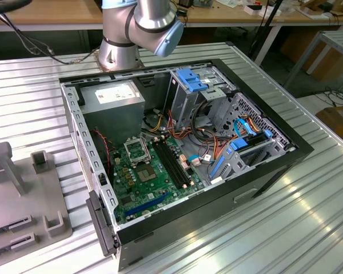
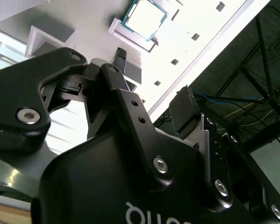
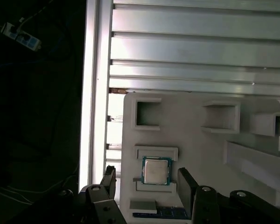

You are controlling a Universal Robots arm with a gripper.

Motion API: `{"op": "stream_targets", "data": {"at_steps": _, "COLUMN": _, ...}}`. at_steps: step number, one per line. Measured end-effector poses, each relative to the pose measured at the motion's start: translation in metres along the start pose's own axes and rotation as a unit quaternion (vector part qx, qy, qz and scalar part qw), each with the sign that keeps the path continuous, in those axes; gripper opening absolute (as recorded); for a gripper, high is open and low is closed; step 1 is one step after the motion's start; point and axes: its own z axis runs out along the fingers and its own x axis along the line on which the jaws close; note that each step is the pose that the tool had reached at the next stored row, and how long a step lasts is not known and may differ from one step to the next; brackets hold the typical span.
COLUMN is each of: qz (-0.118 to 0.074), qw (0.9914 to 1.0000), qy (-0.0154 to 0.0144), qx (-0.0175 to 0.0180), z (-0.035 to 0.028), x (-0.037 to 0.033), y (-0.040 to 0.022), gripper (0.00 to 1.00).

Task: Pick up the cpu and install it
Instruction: 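Pick up the cpu and move it towards the insertion slot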

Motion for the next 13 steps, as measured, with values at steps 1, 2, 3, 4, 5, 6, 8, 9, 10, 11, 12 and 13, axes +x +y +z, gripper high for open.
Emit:
{"op": "stream_targets", "data": {"at_steps": 1, "qz": -0.001, "qw": 1.0, "qy": 0.0003, "qx": 0.0001, "z": 0.0024, "x": -0.0002, "y": -0.0013, "gripper": 0.64}}
{"op": "stream_targets", "data": {"at_steps": 2, "qz": -0.001, "qw": 1.0, "qy": 0.0006, "qx": 0.0001, "z": 0.0043, "x": -0.0005, "y": -0.0021, "gripper": 0.64}}
{"op": "stream_targets", "data": {"at_steps": 3, "qz": -0.002, "qw": 1.0, "qy": 0.0009, "qx": 0.0003, "z": 0.007, "x": -0.0011, "y": -0.0031, "gripper": 0.64}}
{"op": "stream_targets", "data": {"at_steps": 4, "qz": -0.002, "qw": 1.0, "qy": 0.0011, "qx": 0.0005, "z": 0.0082, "x": -0.0017, "y": -0.0035, "gripper": 0.64}}
{"op": "stream_targets", "data": {"at_steps": 5, "qz": -0.002, "qw": 1.0, "qy": 0.0012, "qx": 0.0005, "z": 0.0093, "x": -0.0023, "y": -0.004, "gripper": 0.64}}
{"op": "stream_targets", "data": {"at_steps": 6, "qz": -0.002, "qw": 1.0, "qy": 0.0013, "qx": 0.0006, "z": 0.0104, "x": -0.003, "y": -0.0044, "gripper": 0.64}}
{"op": "stream_targets", "data": {"at_steps": 8, "qz": -0.002, "qw": 1.0, "qy": 0.0013, "qx": 0.0006, "z": 0.0119, "x": -0.0042, "y": -0.0051, "gripper": 0.64}}
{"op": "stream_targets", "data": {"at_steps": 9, "qz": -0.002, "qw": 1.0, "qy": 0.0013, "qx": 0.0005, "z": 0.0126, "x": -0.0045, "y": -0.0054, "gripper": 0.64}}
{"op": "stream_targets", "data": {"at_steps": 10, "qz": -0.002, "qw": 1.0, "qy": 0.0013, "qx": 0.0006, "z": 0.0134, "x": -0.0046, "y": -0.0057, "gripper": 0.64}}
{"op": "stream_targets", "data": {"at_steps": 11, "qz": -0.002, "qw": 1.0, "qy": 0.0013, "qx": 0.0006, "z": 0.0141, "x": -0.0046, "y": -0.006, "gripper": 0.64}}
{"op": "stream_targets", "data": {"at_steps": 12, "qz": -0.002, "qw": 1.0, "qy": 0.0013, "qx": 0.0006, "z": 0.0158, "x": -0.0047, "y": -0.0066, "gripper": 0.64}}
{"op": "stream_targets", "data": {"at_steps": 13, "qz": -0.002, "qw": 1.0, "qy": 0.0013, "qx": 0.0006, "z": 0.0171, "x": -0.0048, "y": -0.0072, "gripper": 0.64}}
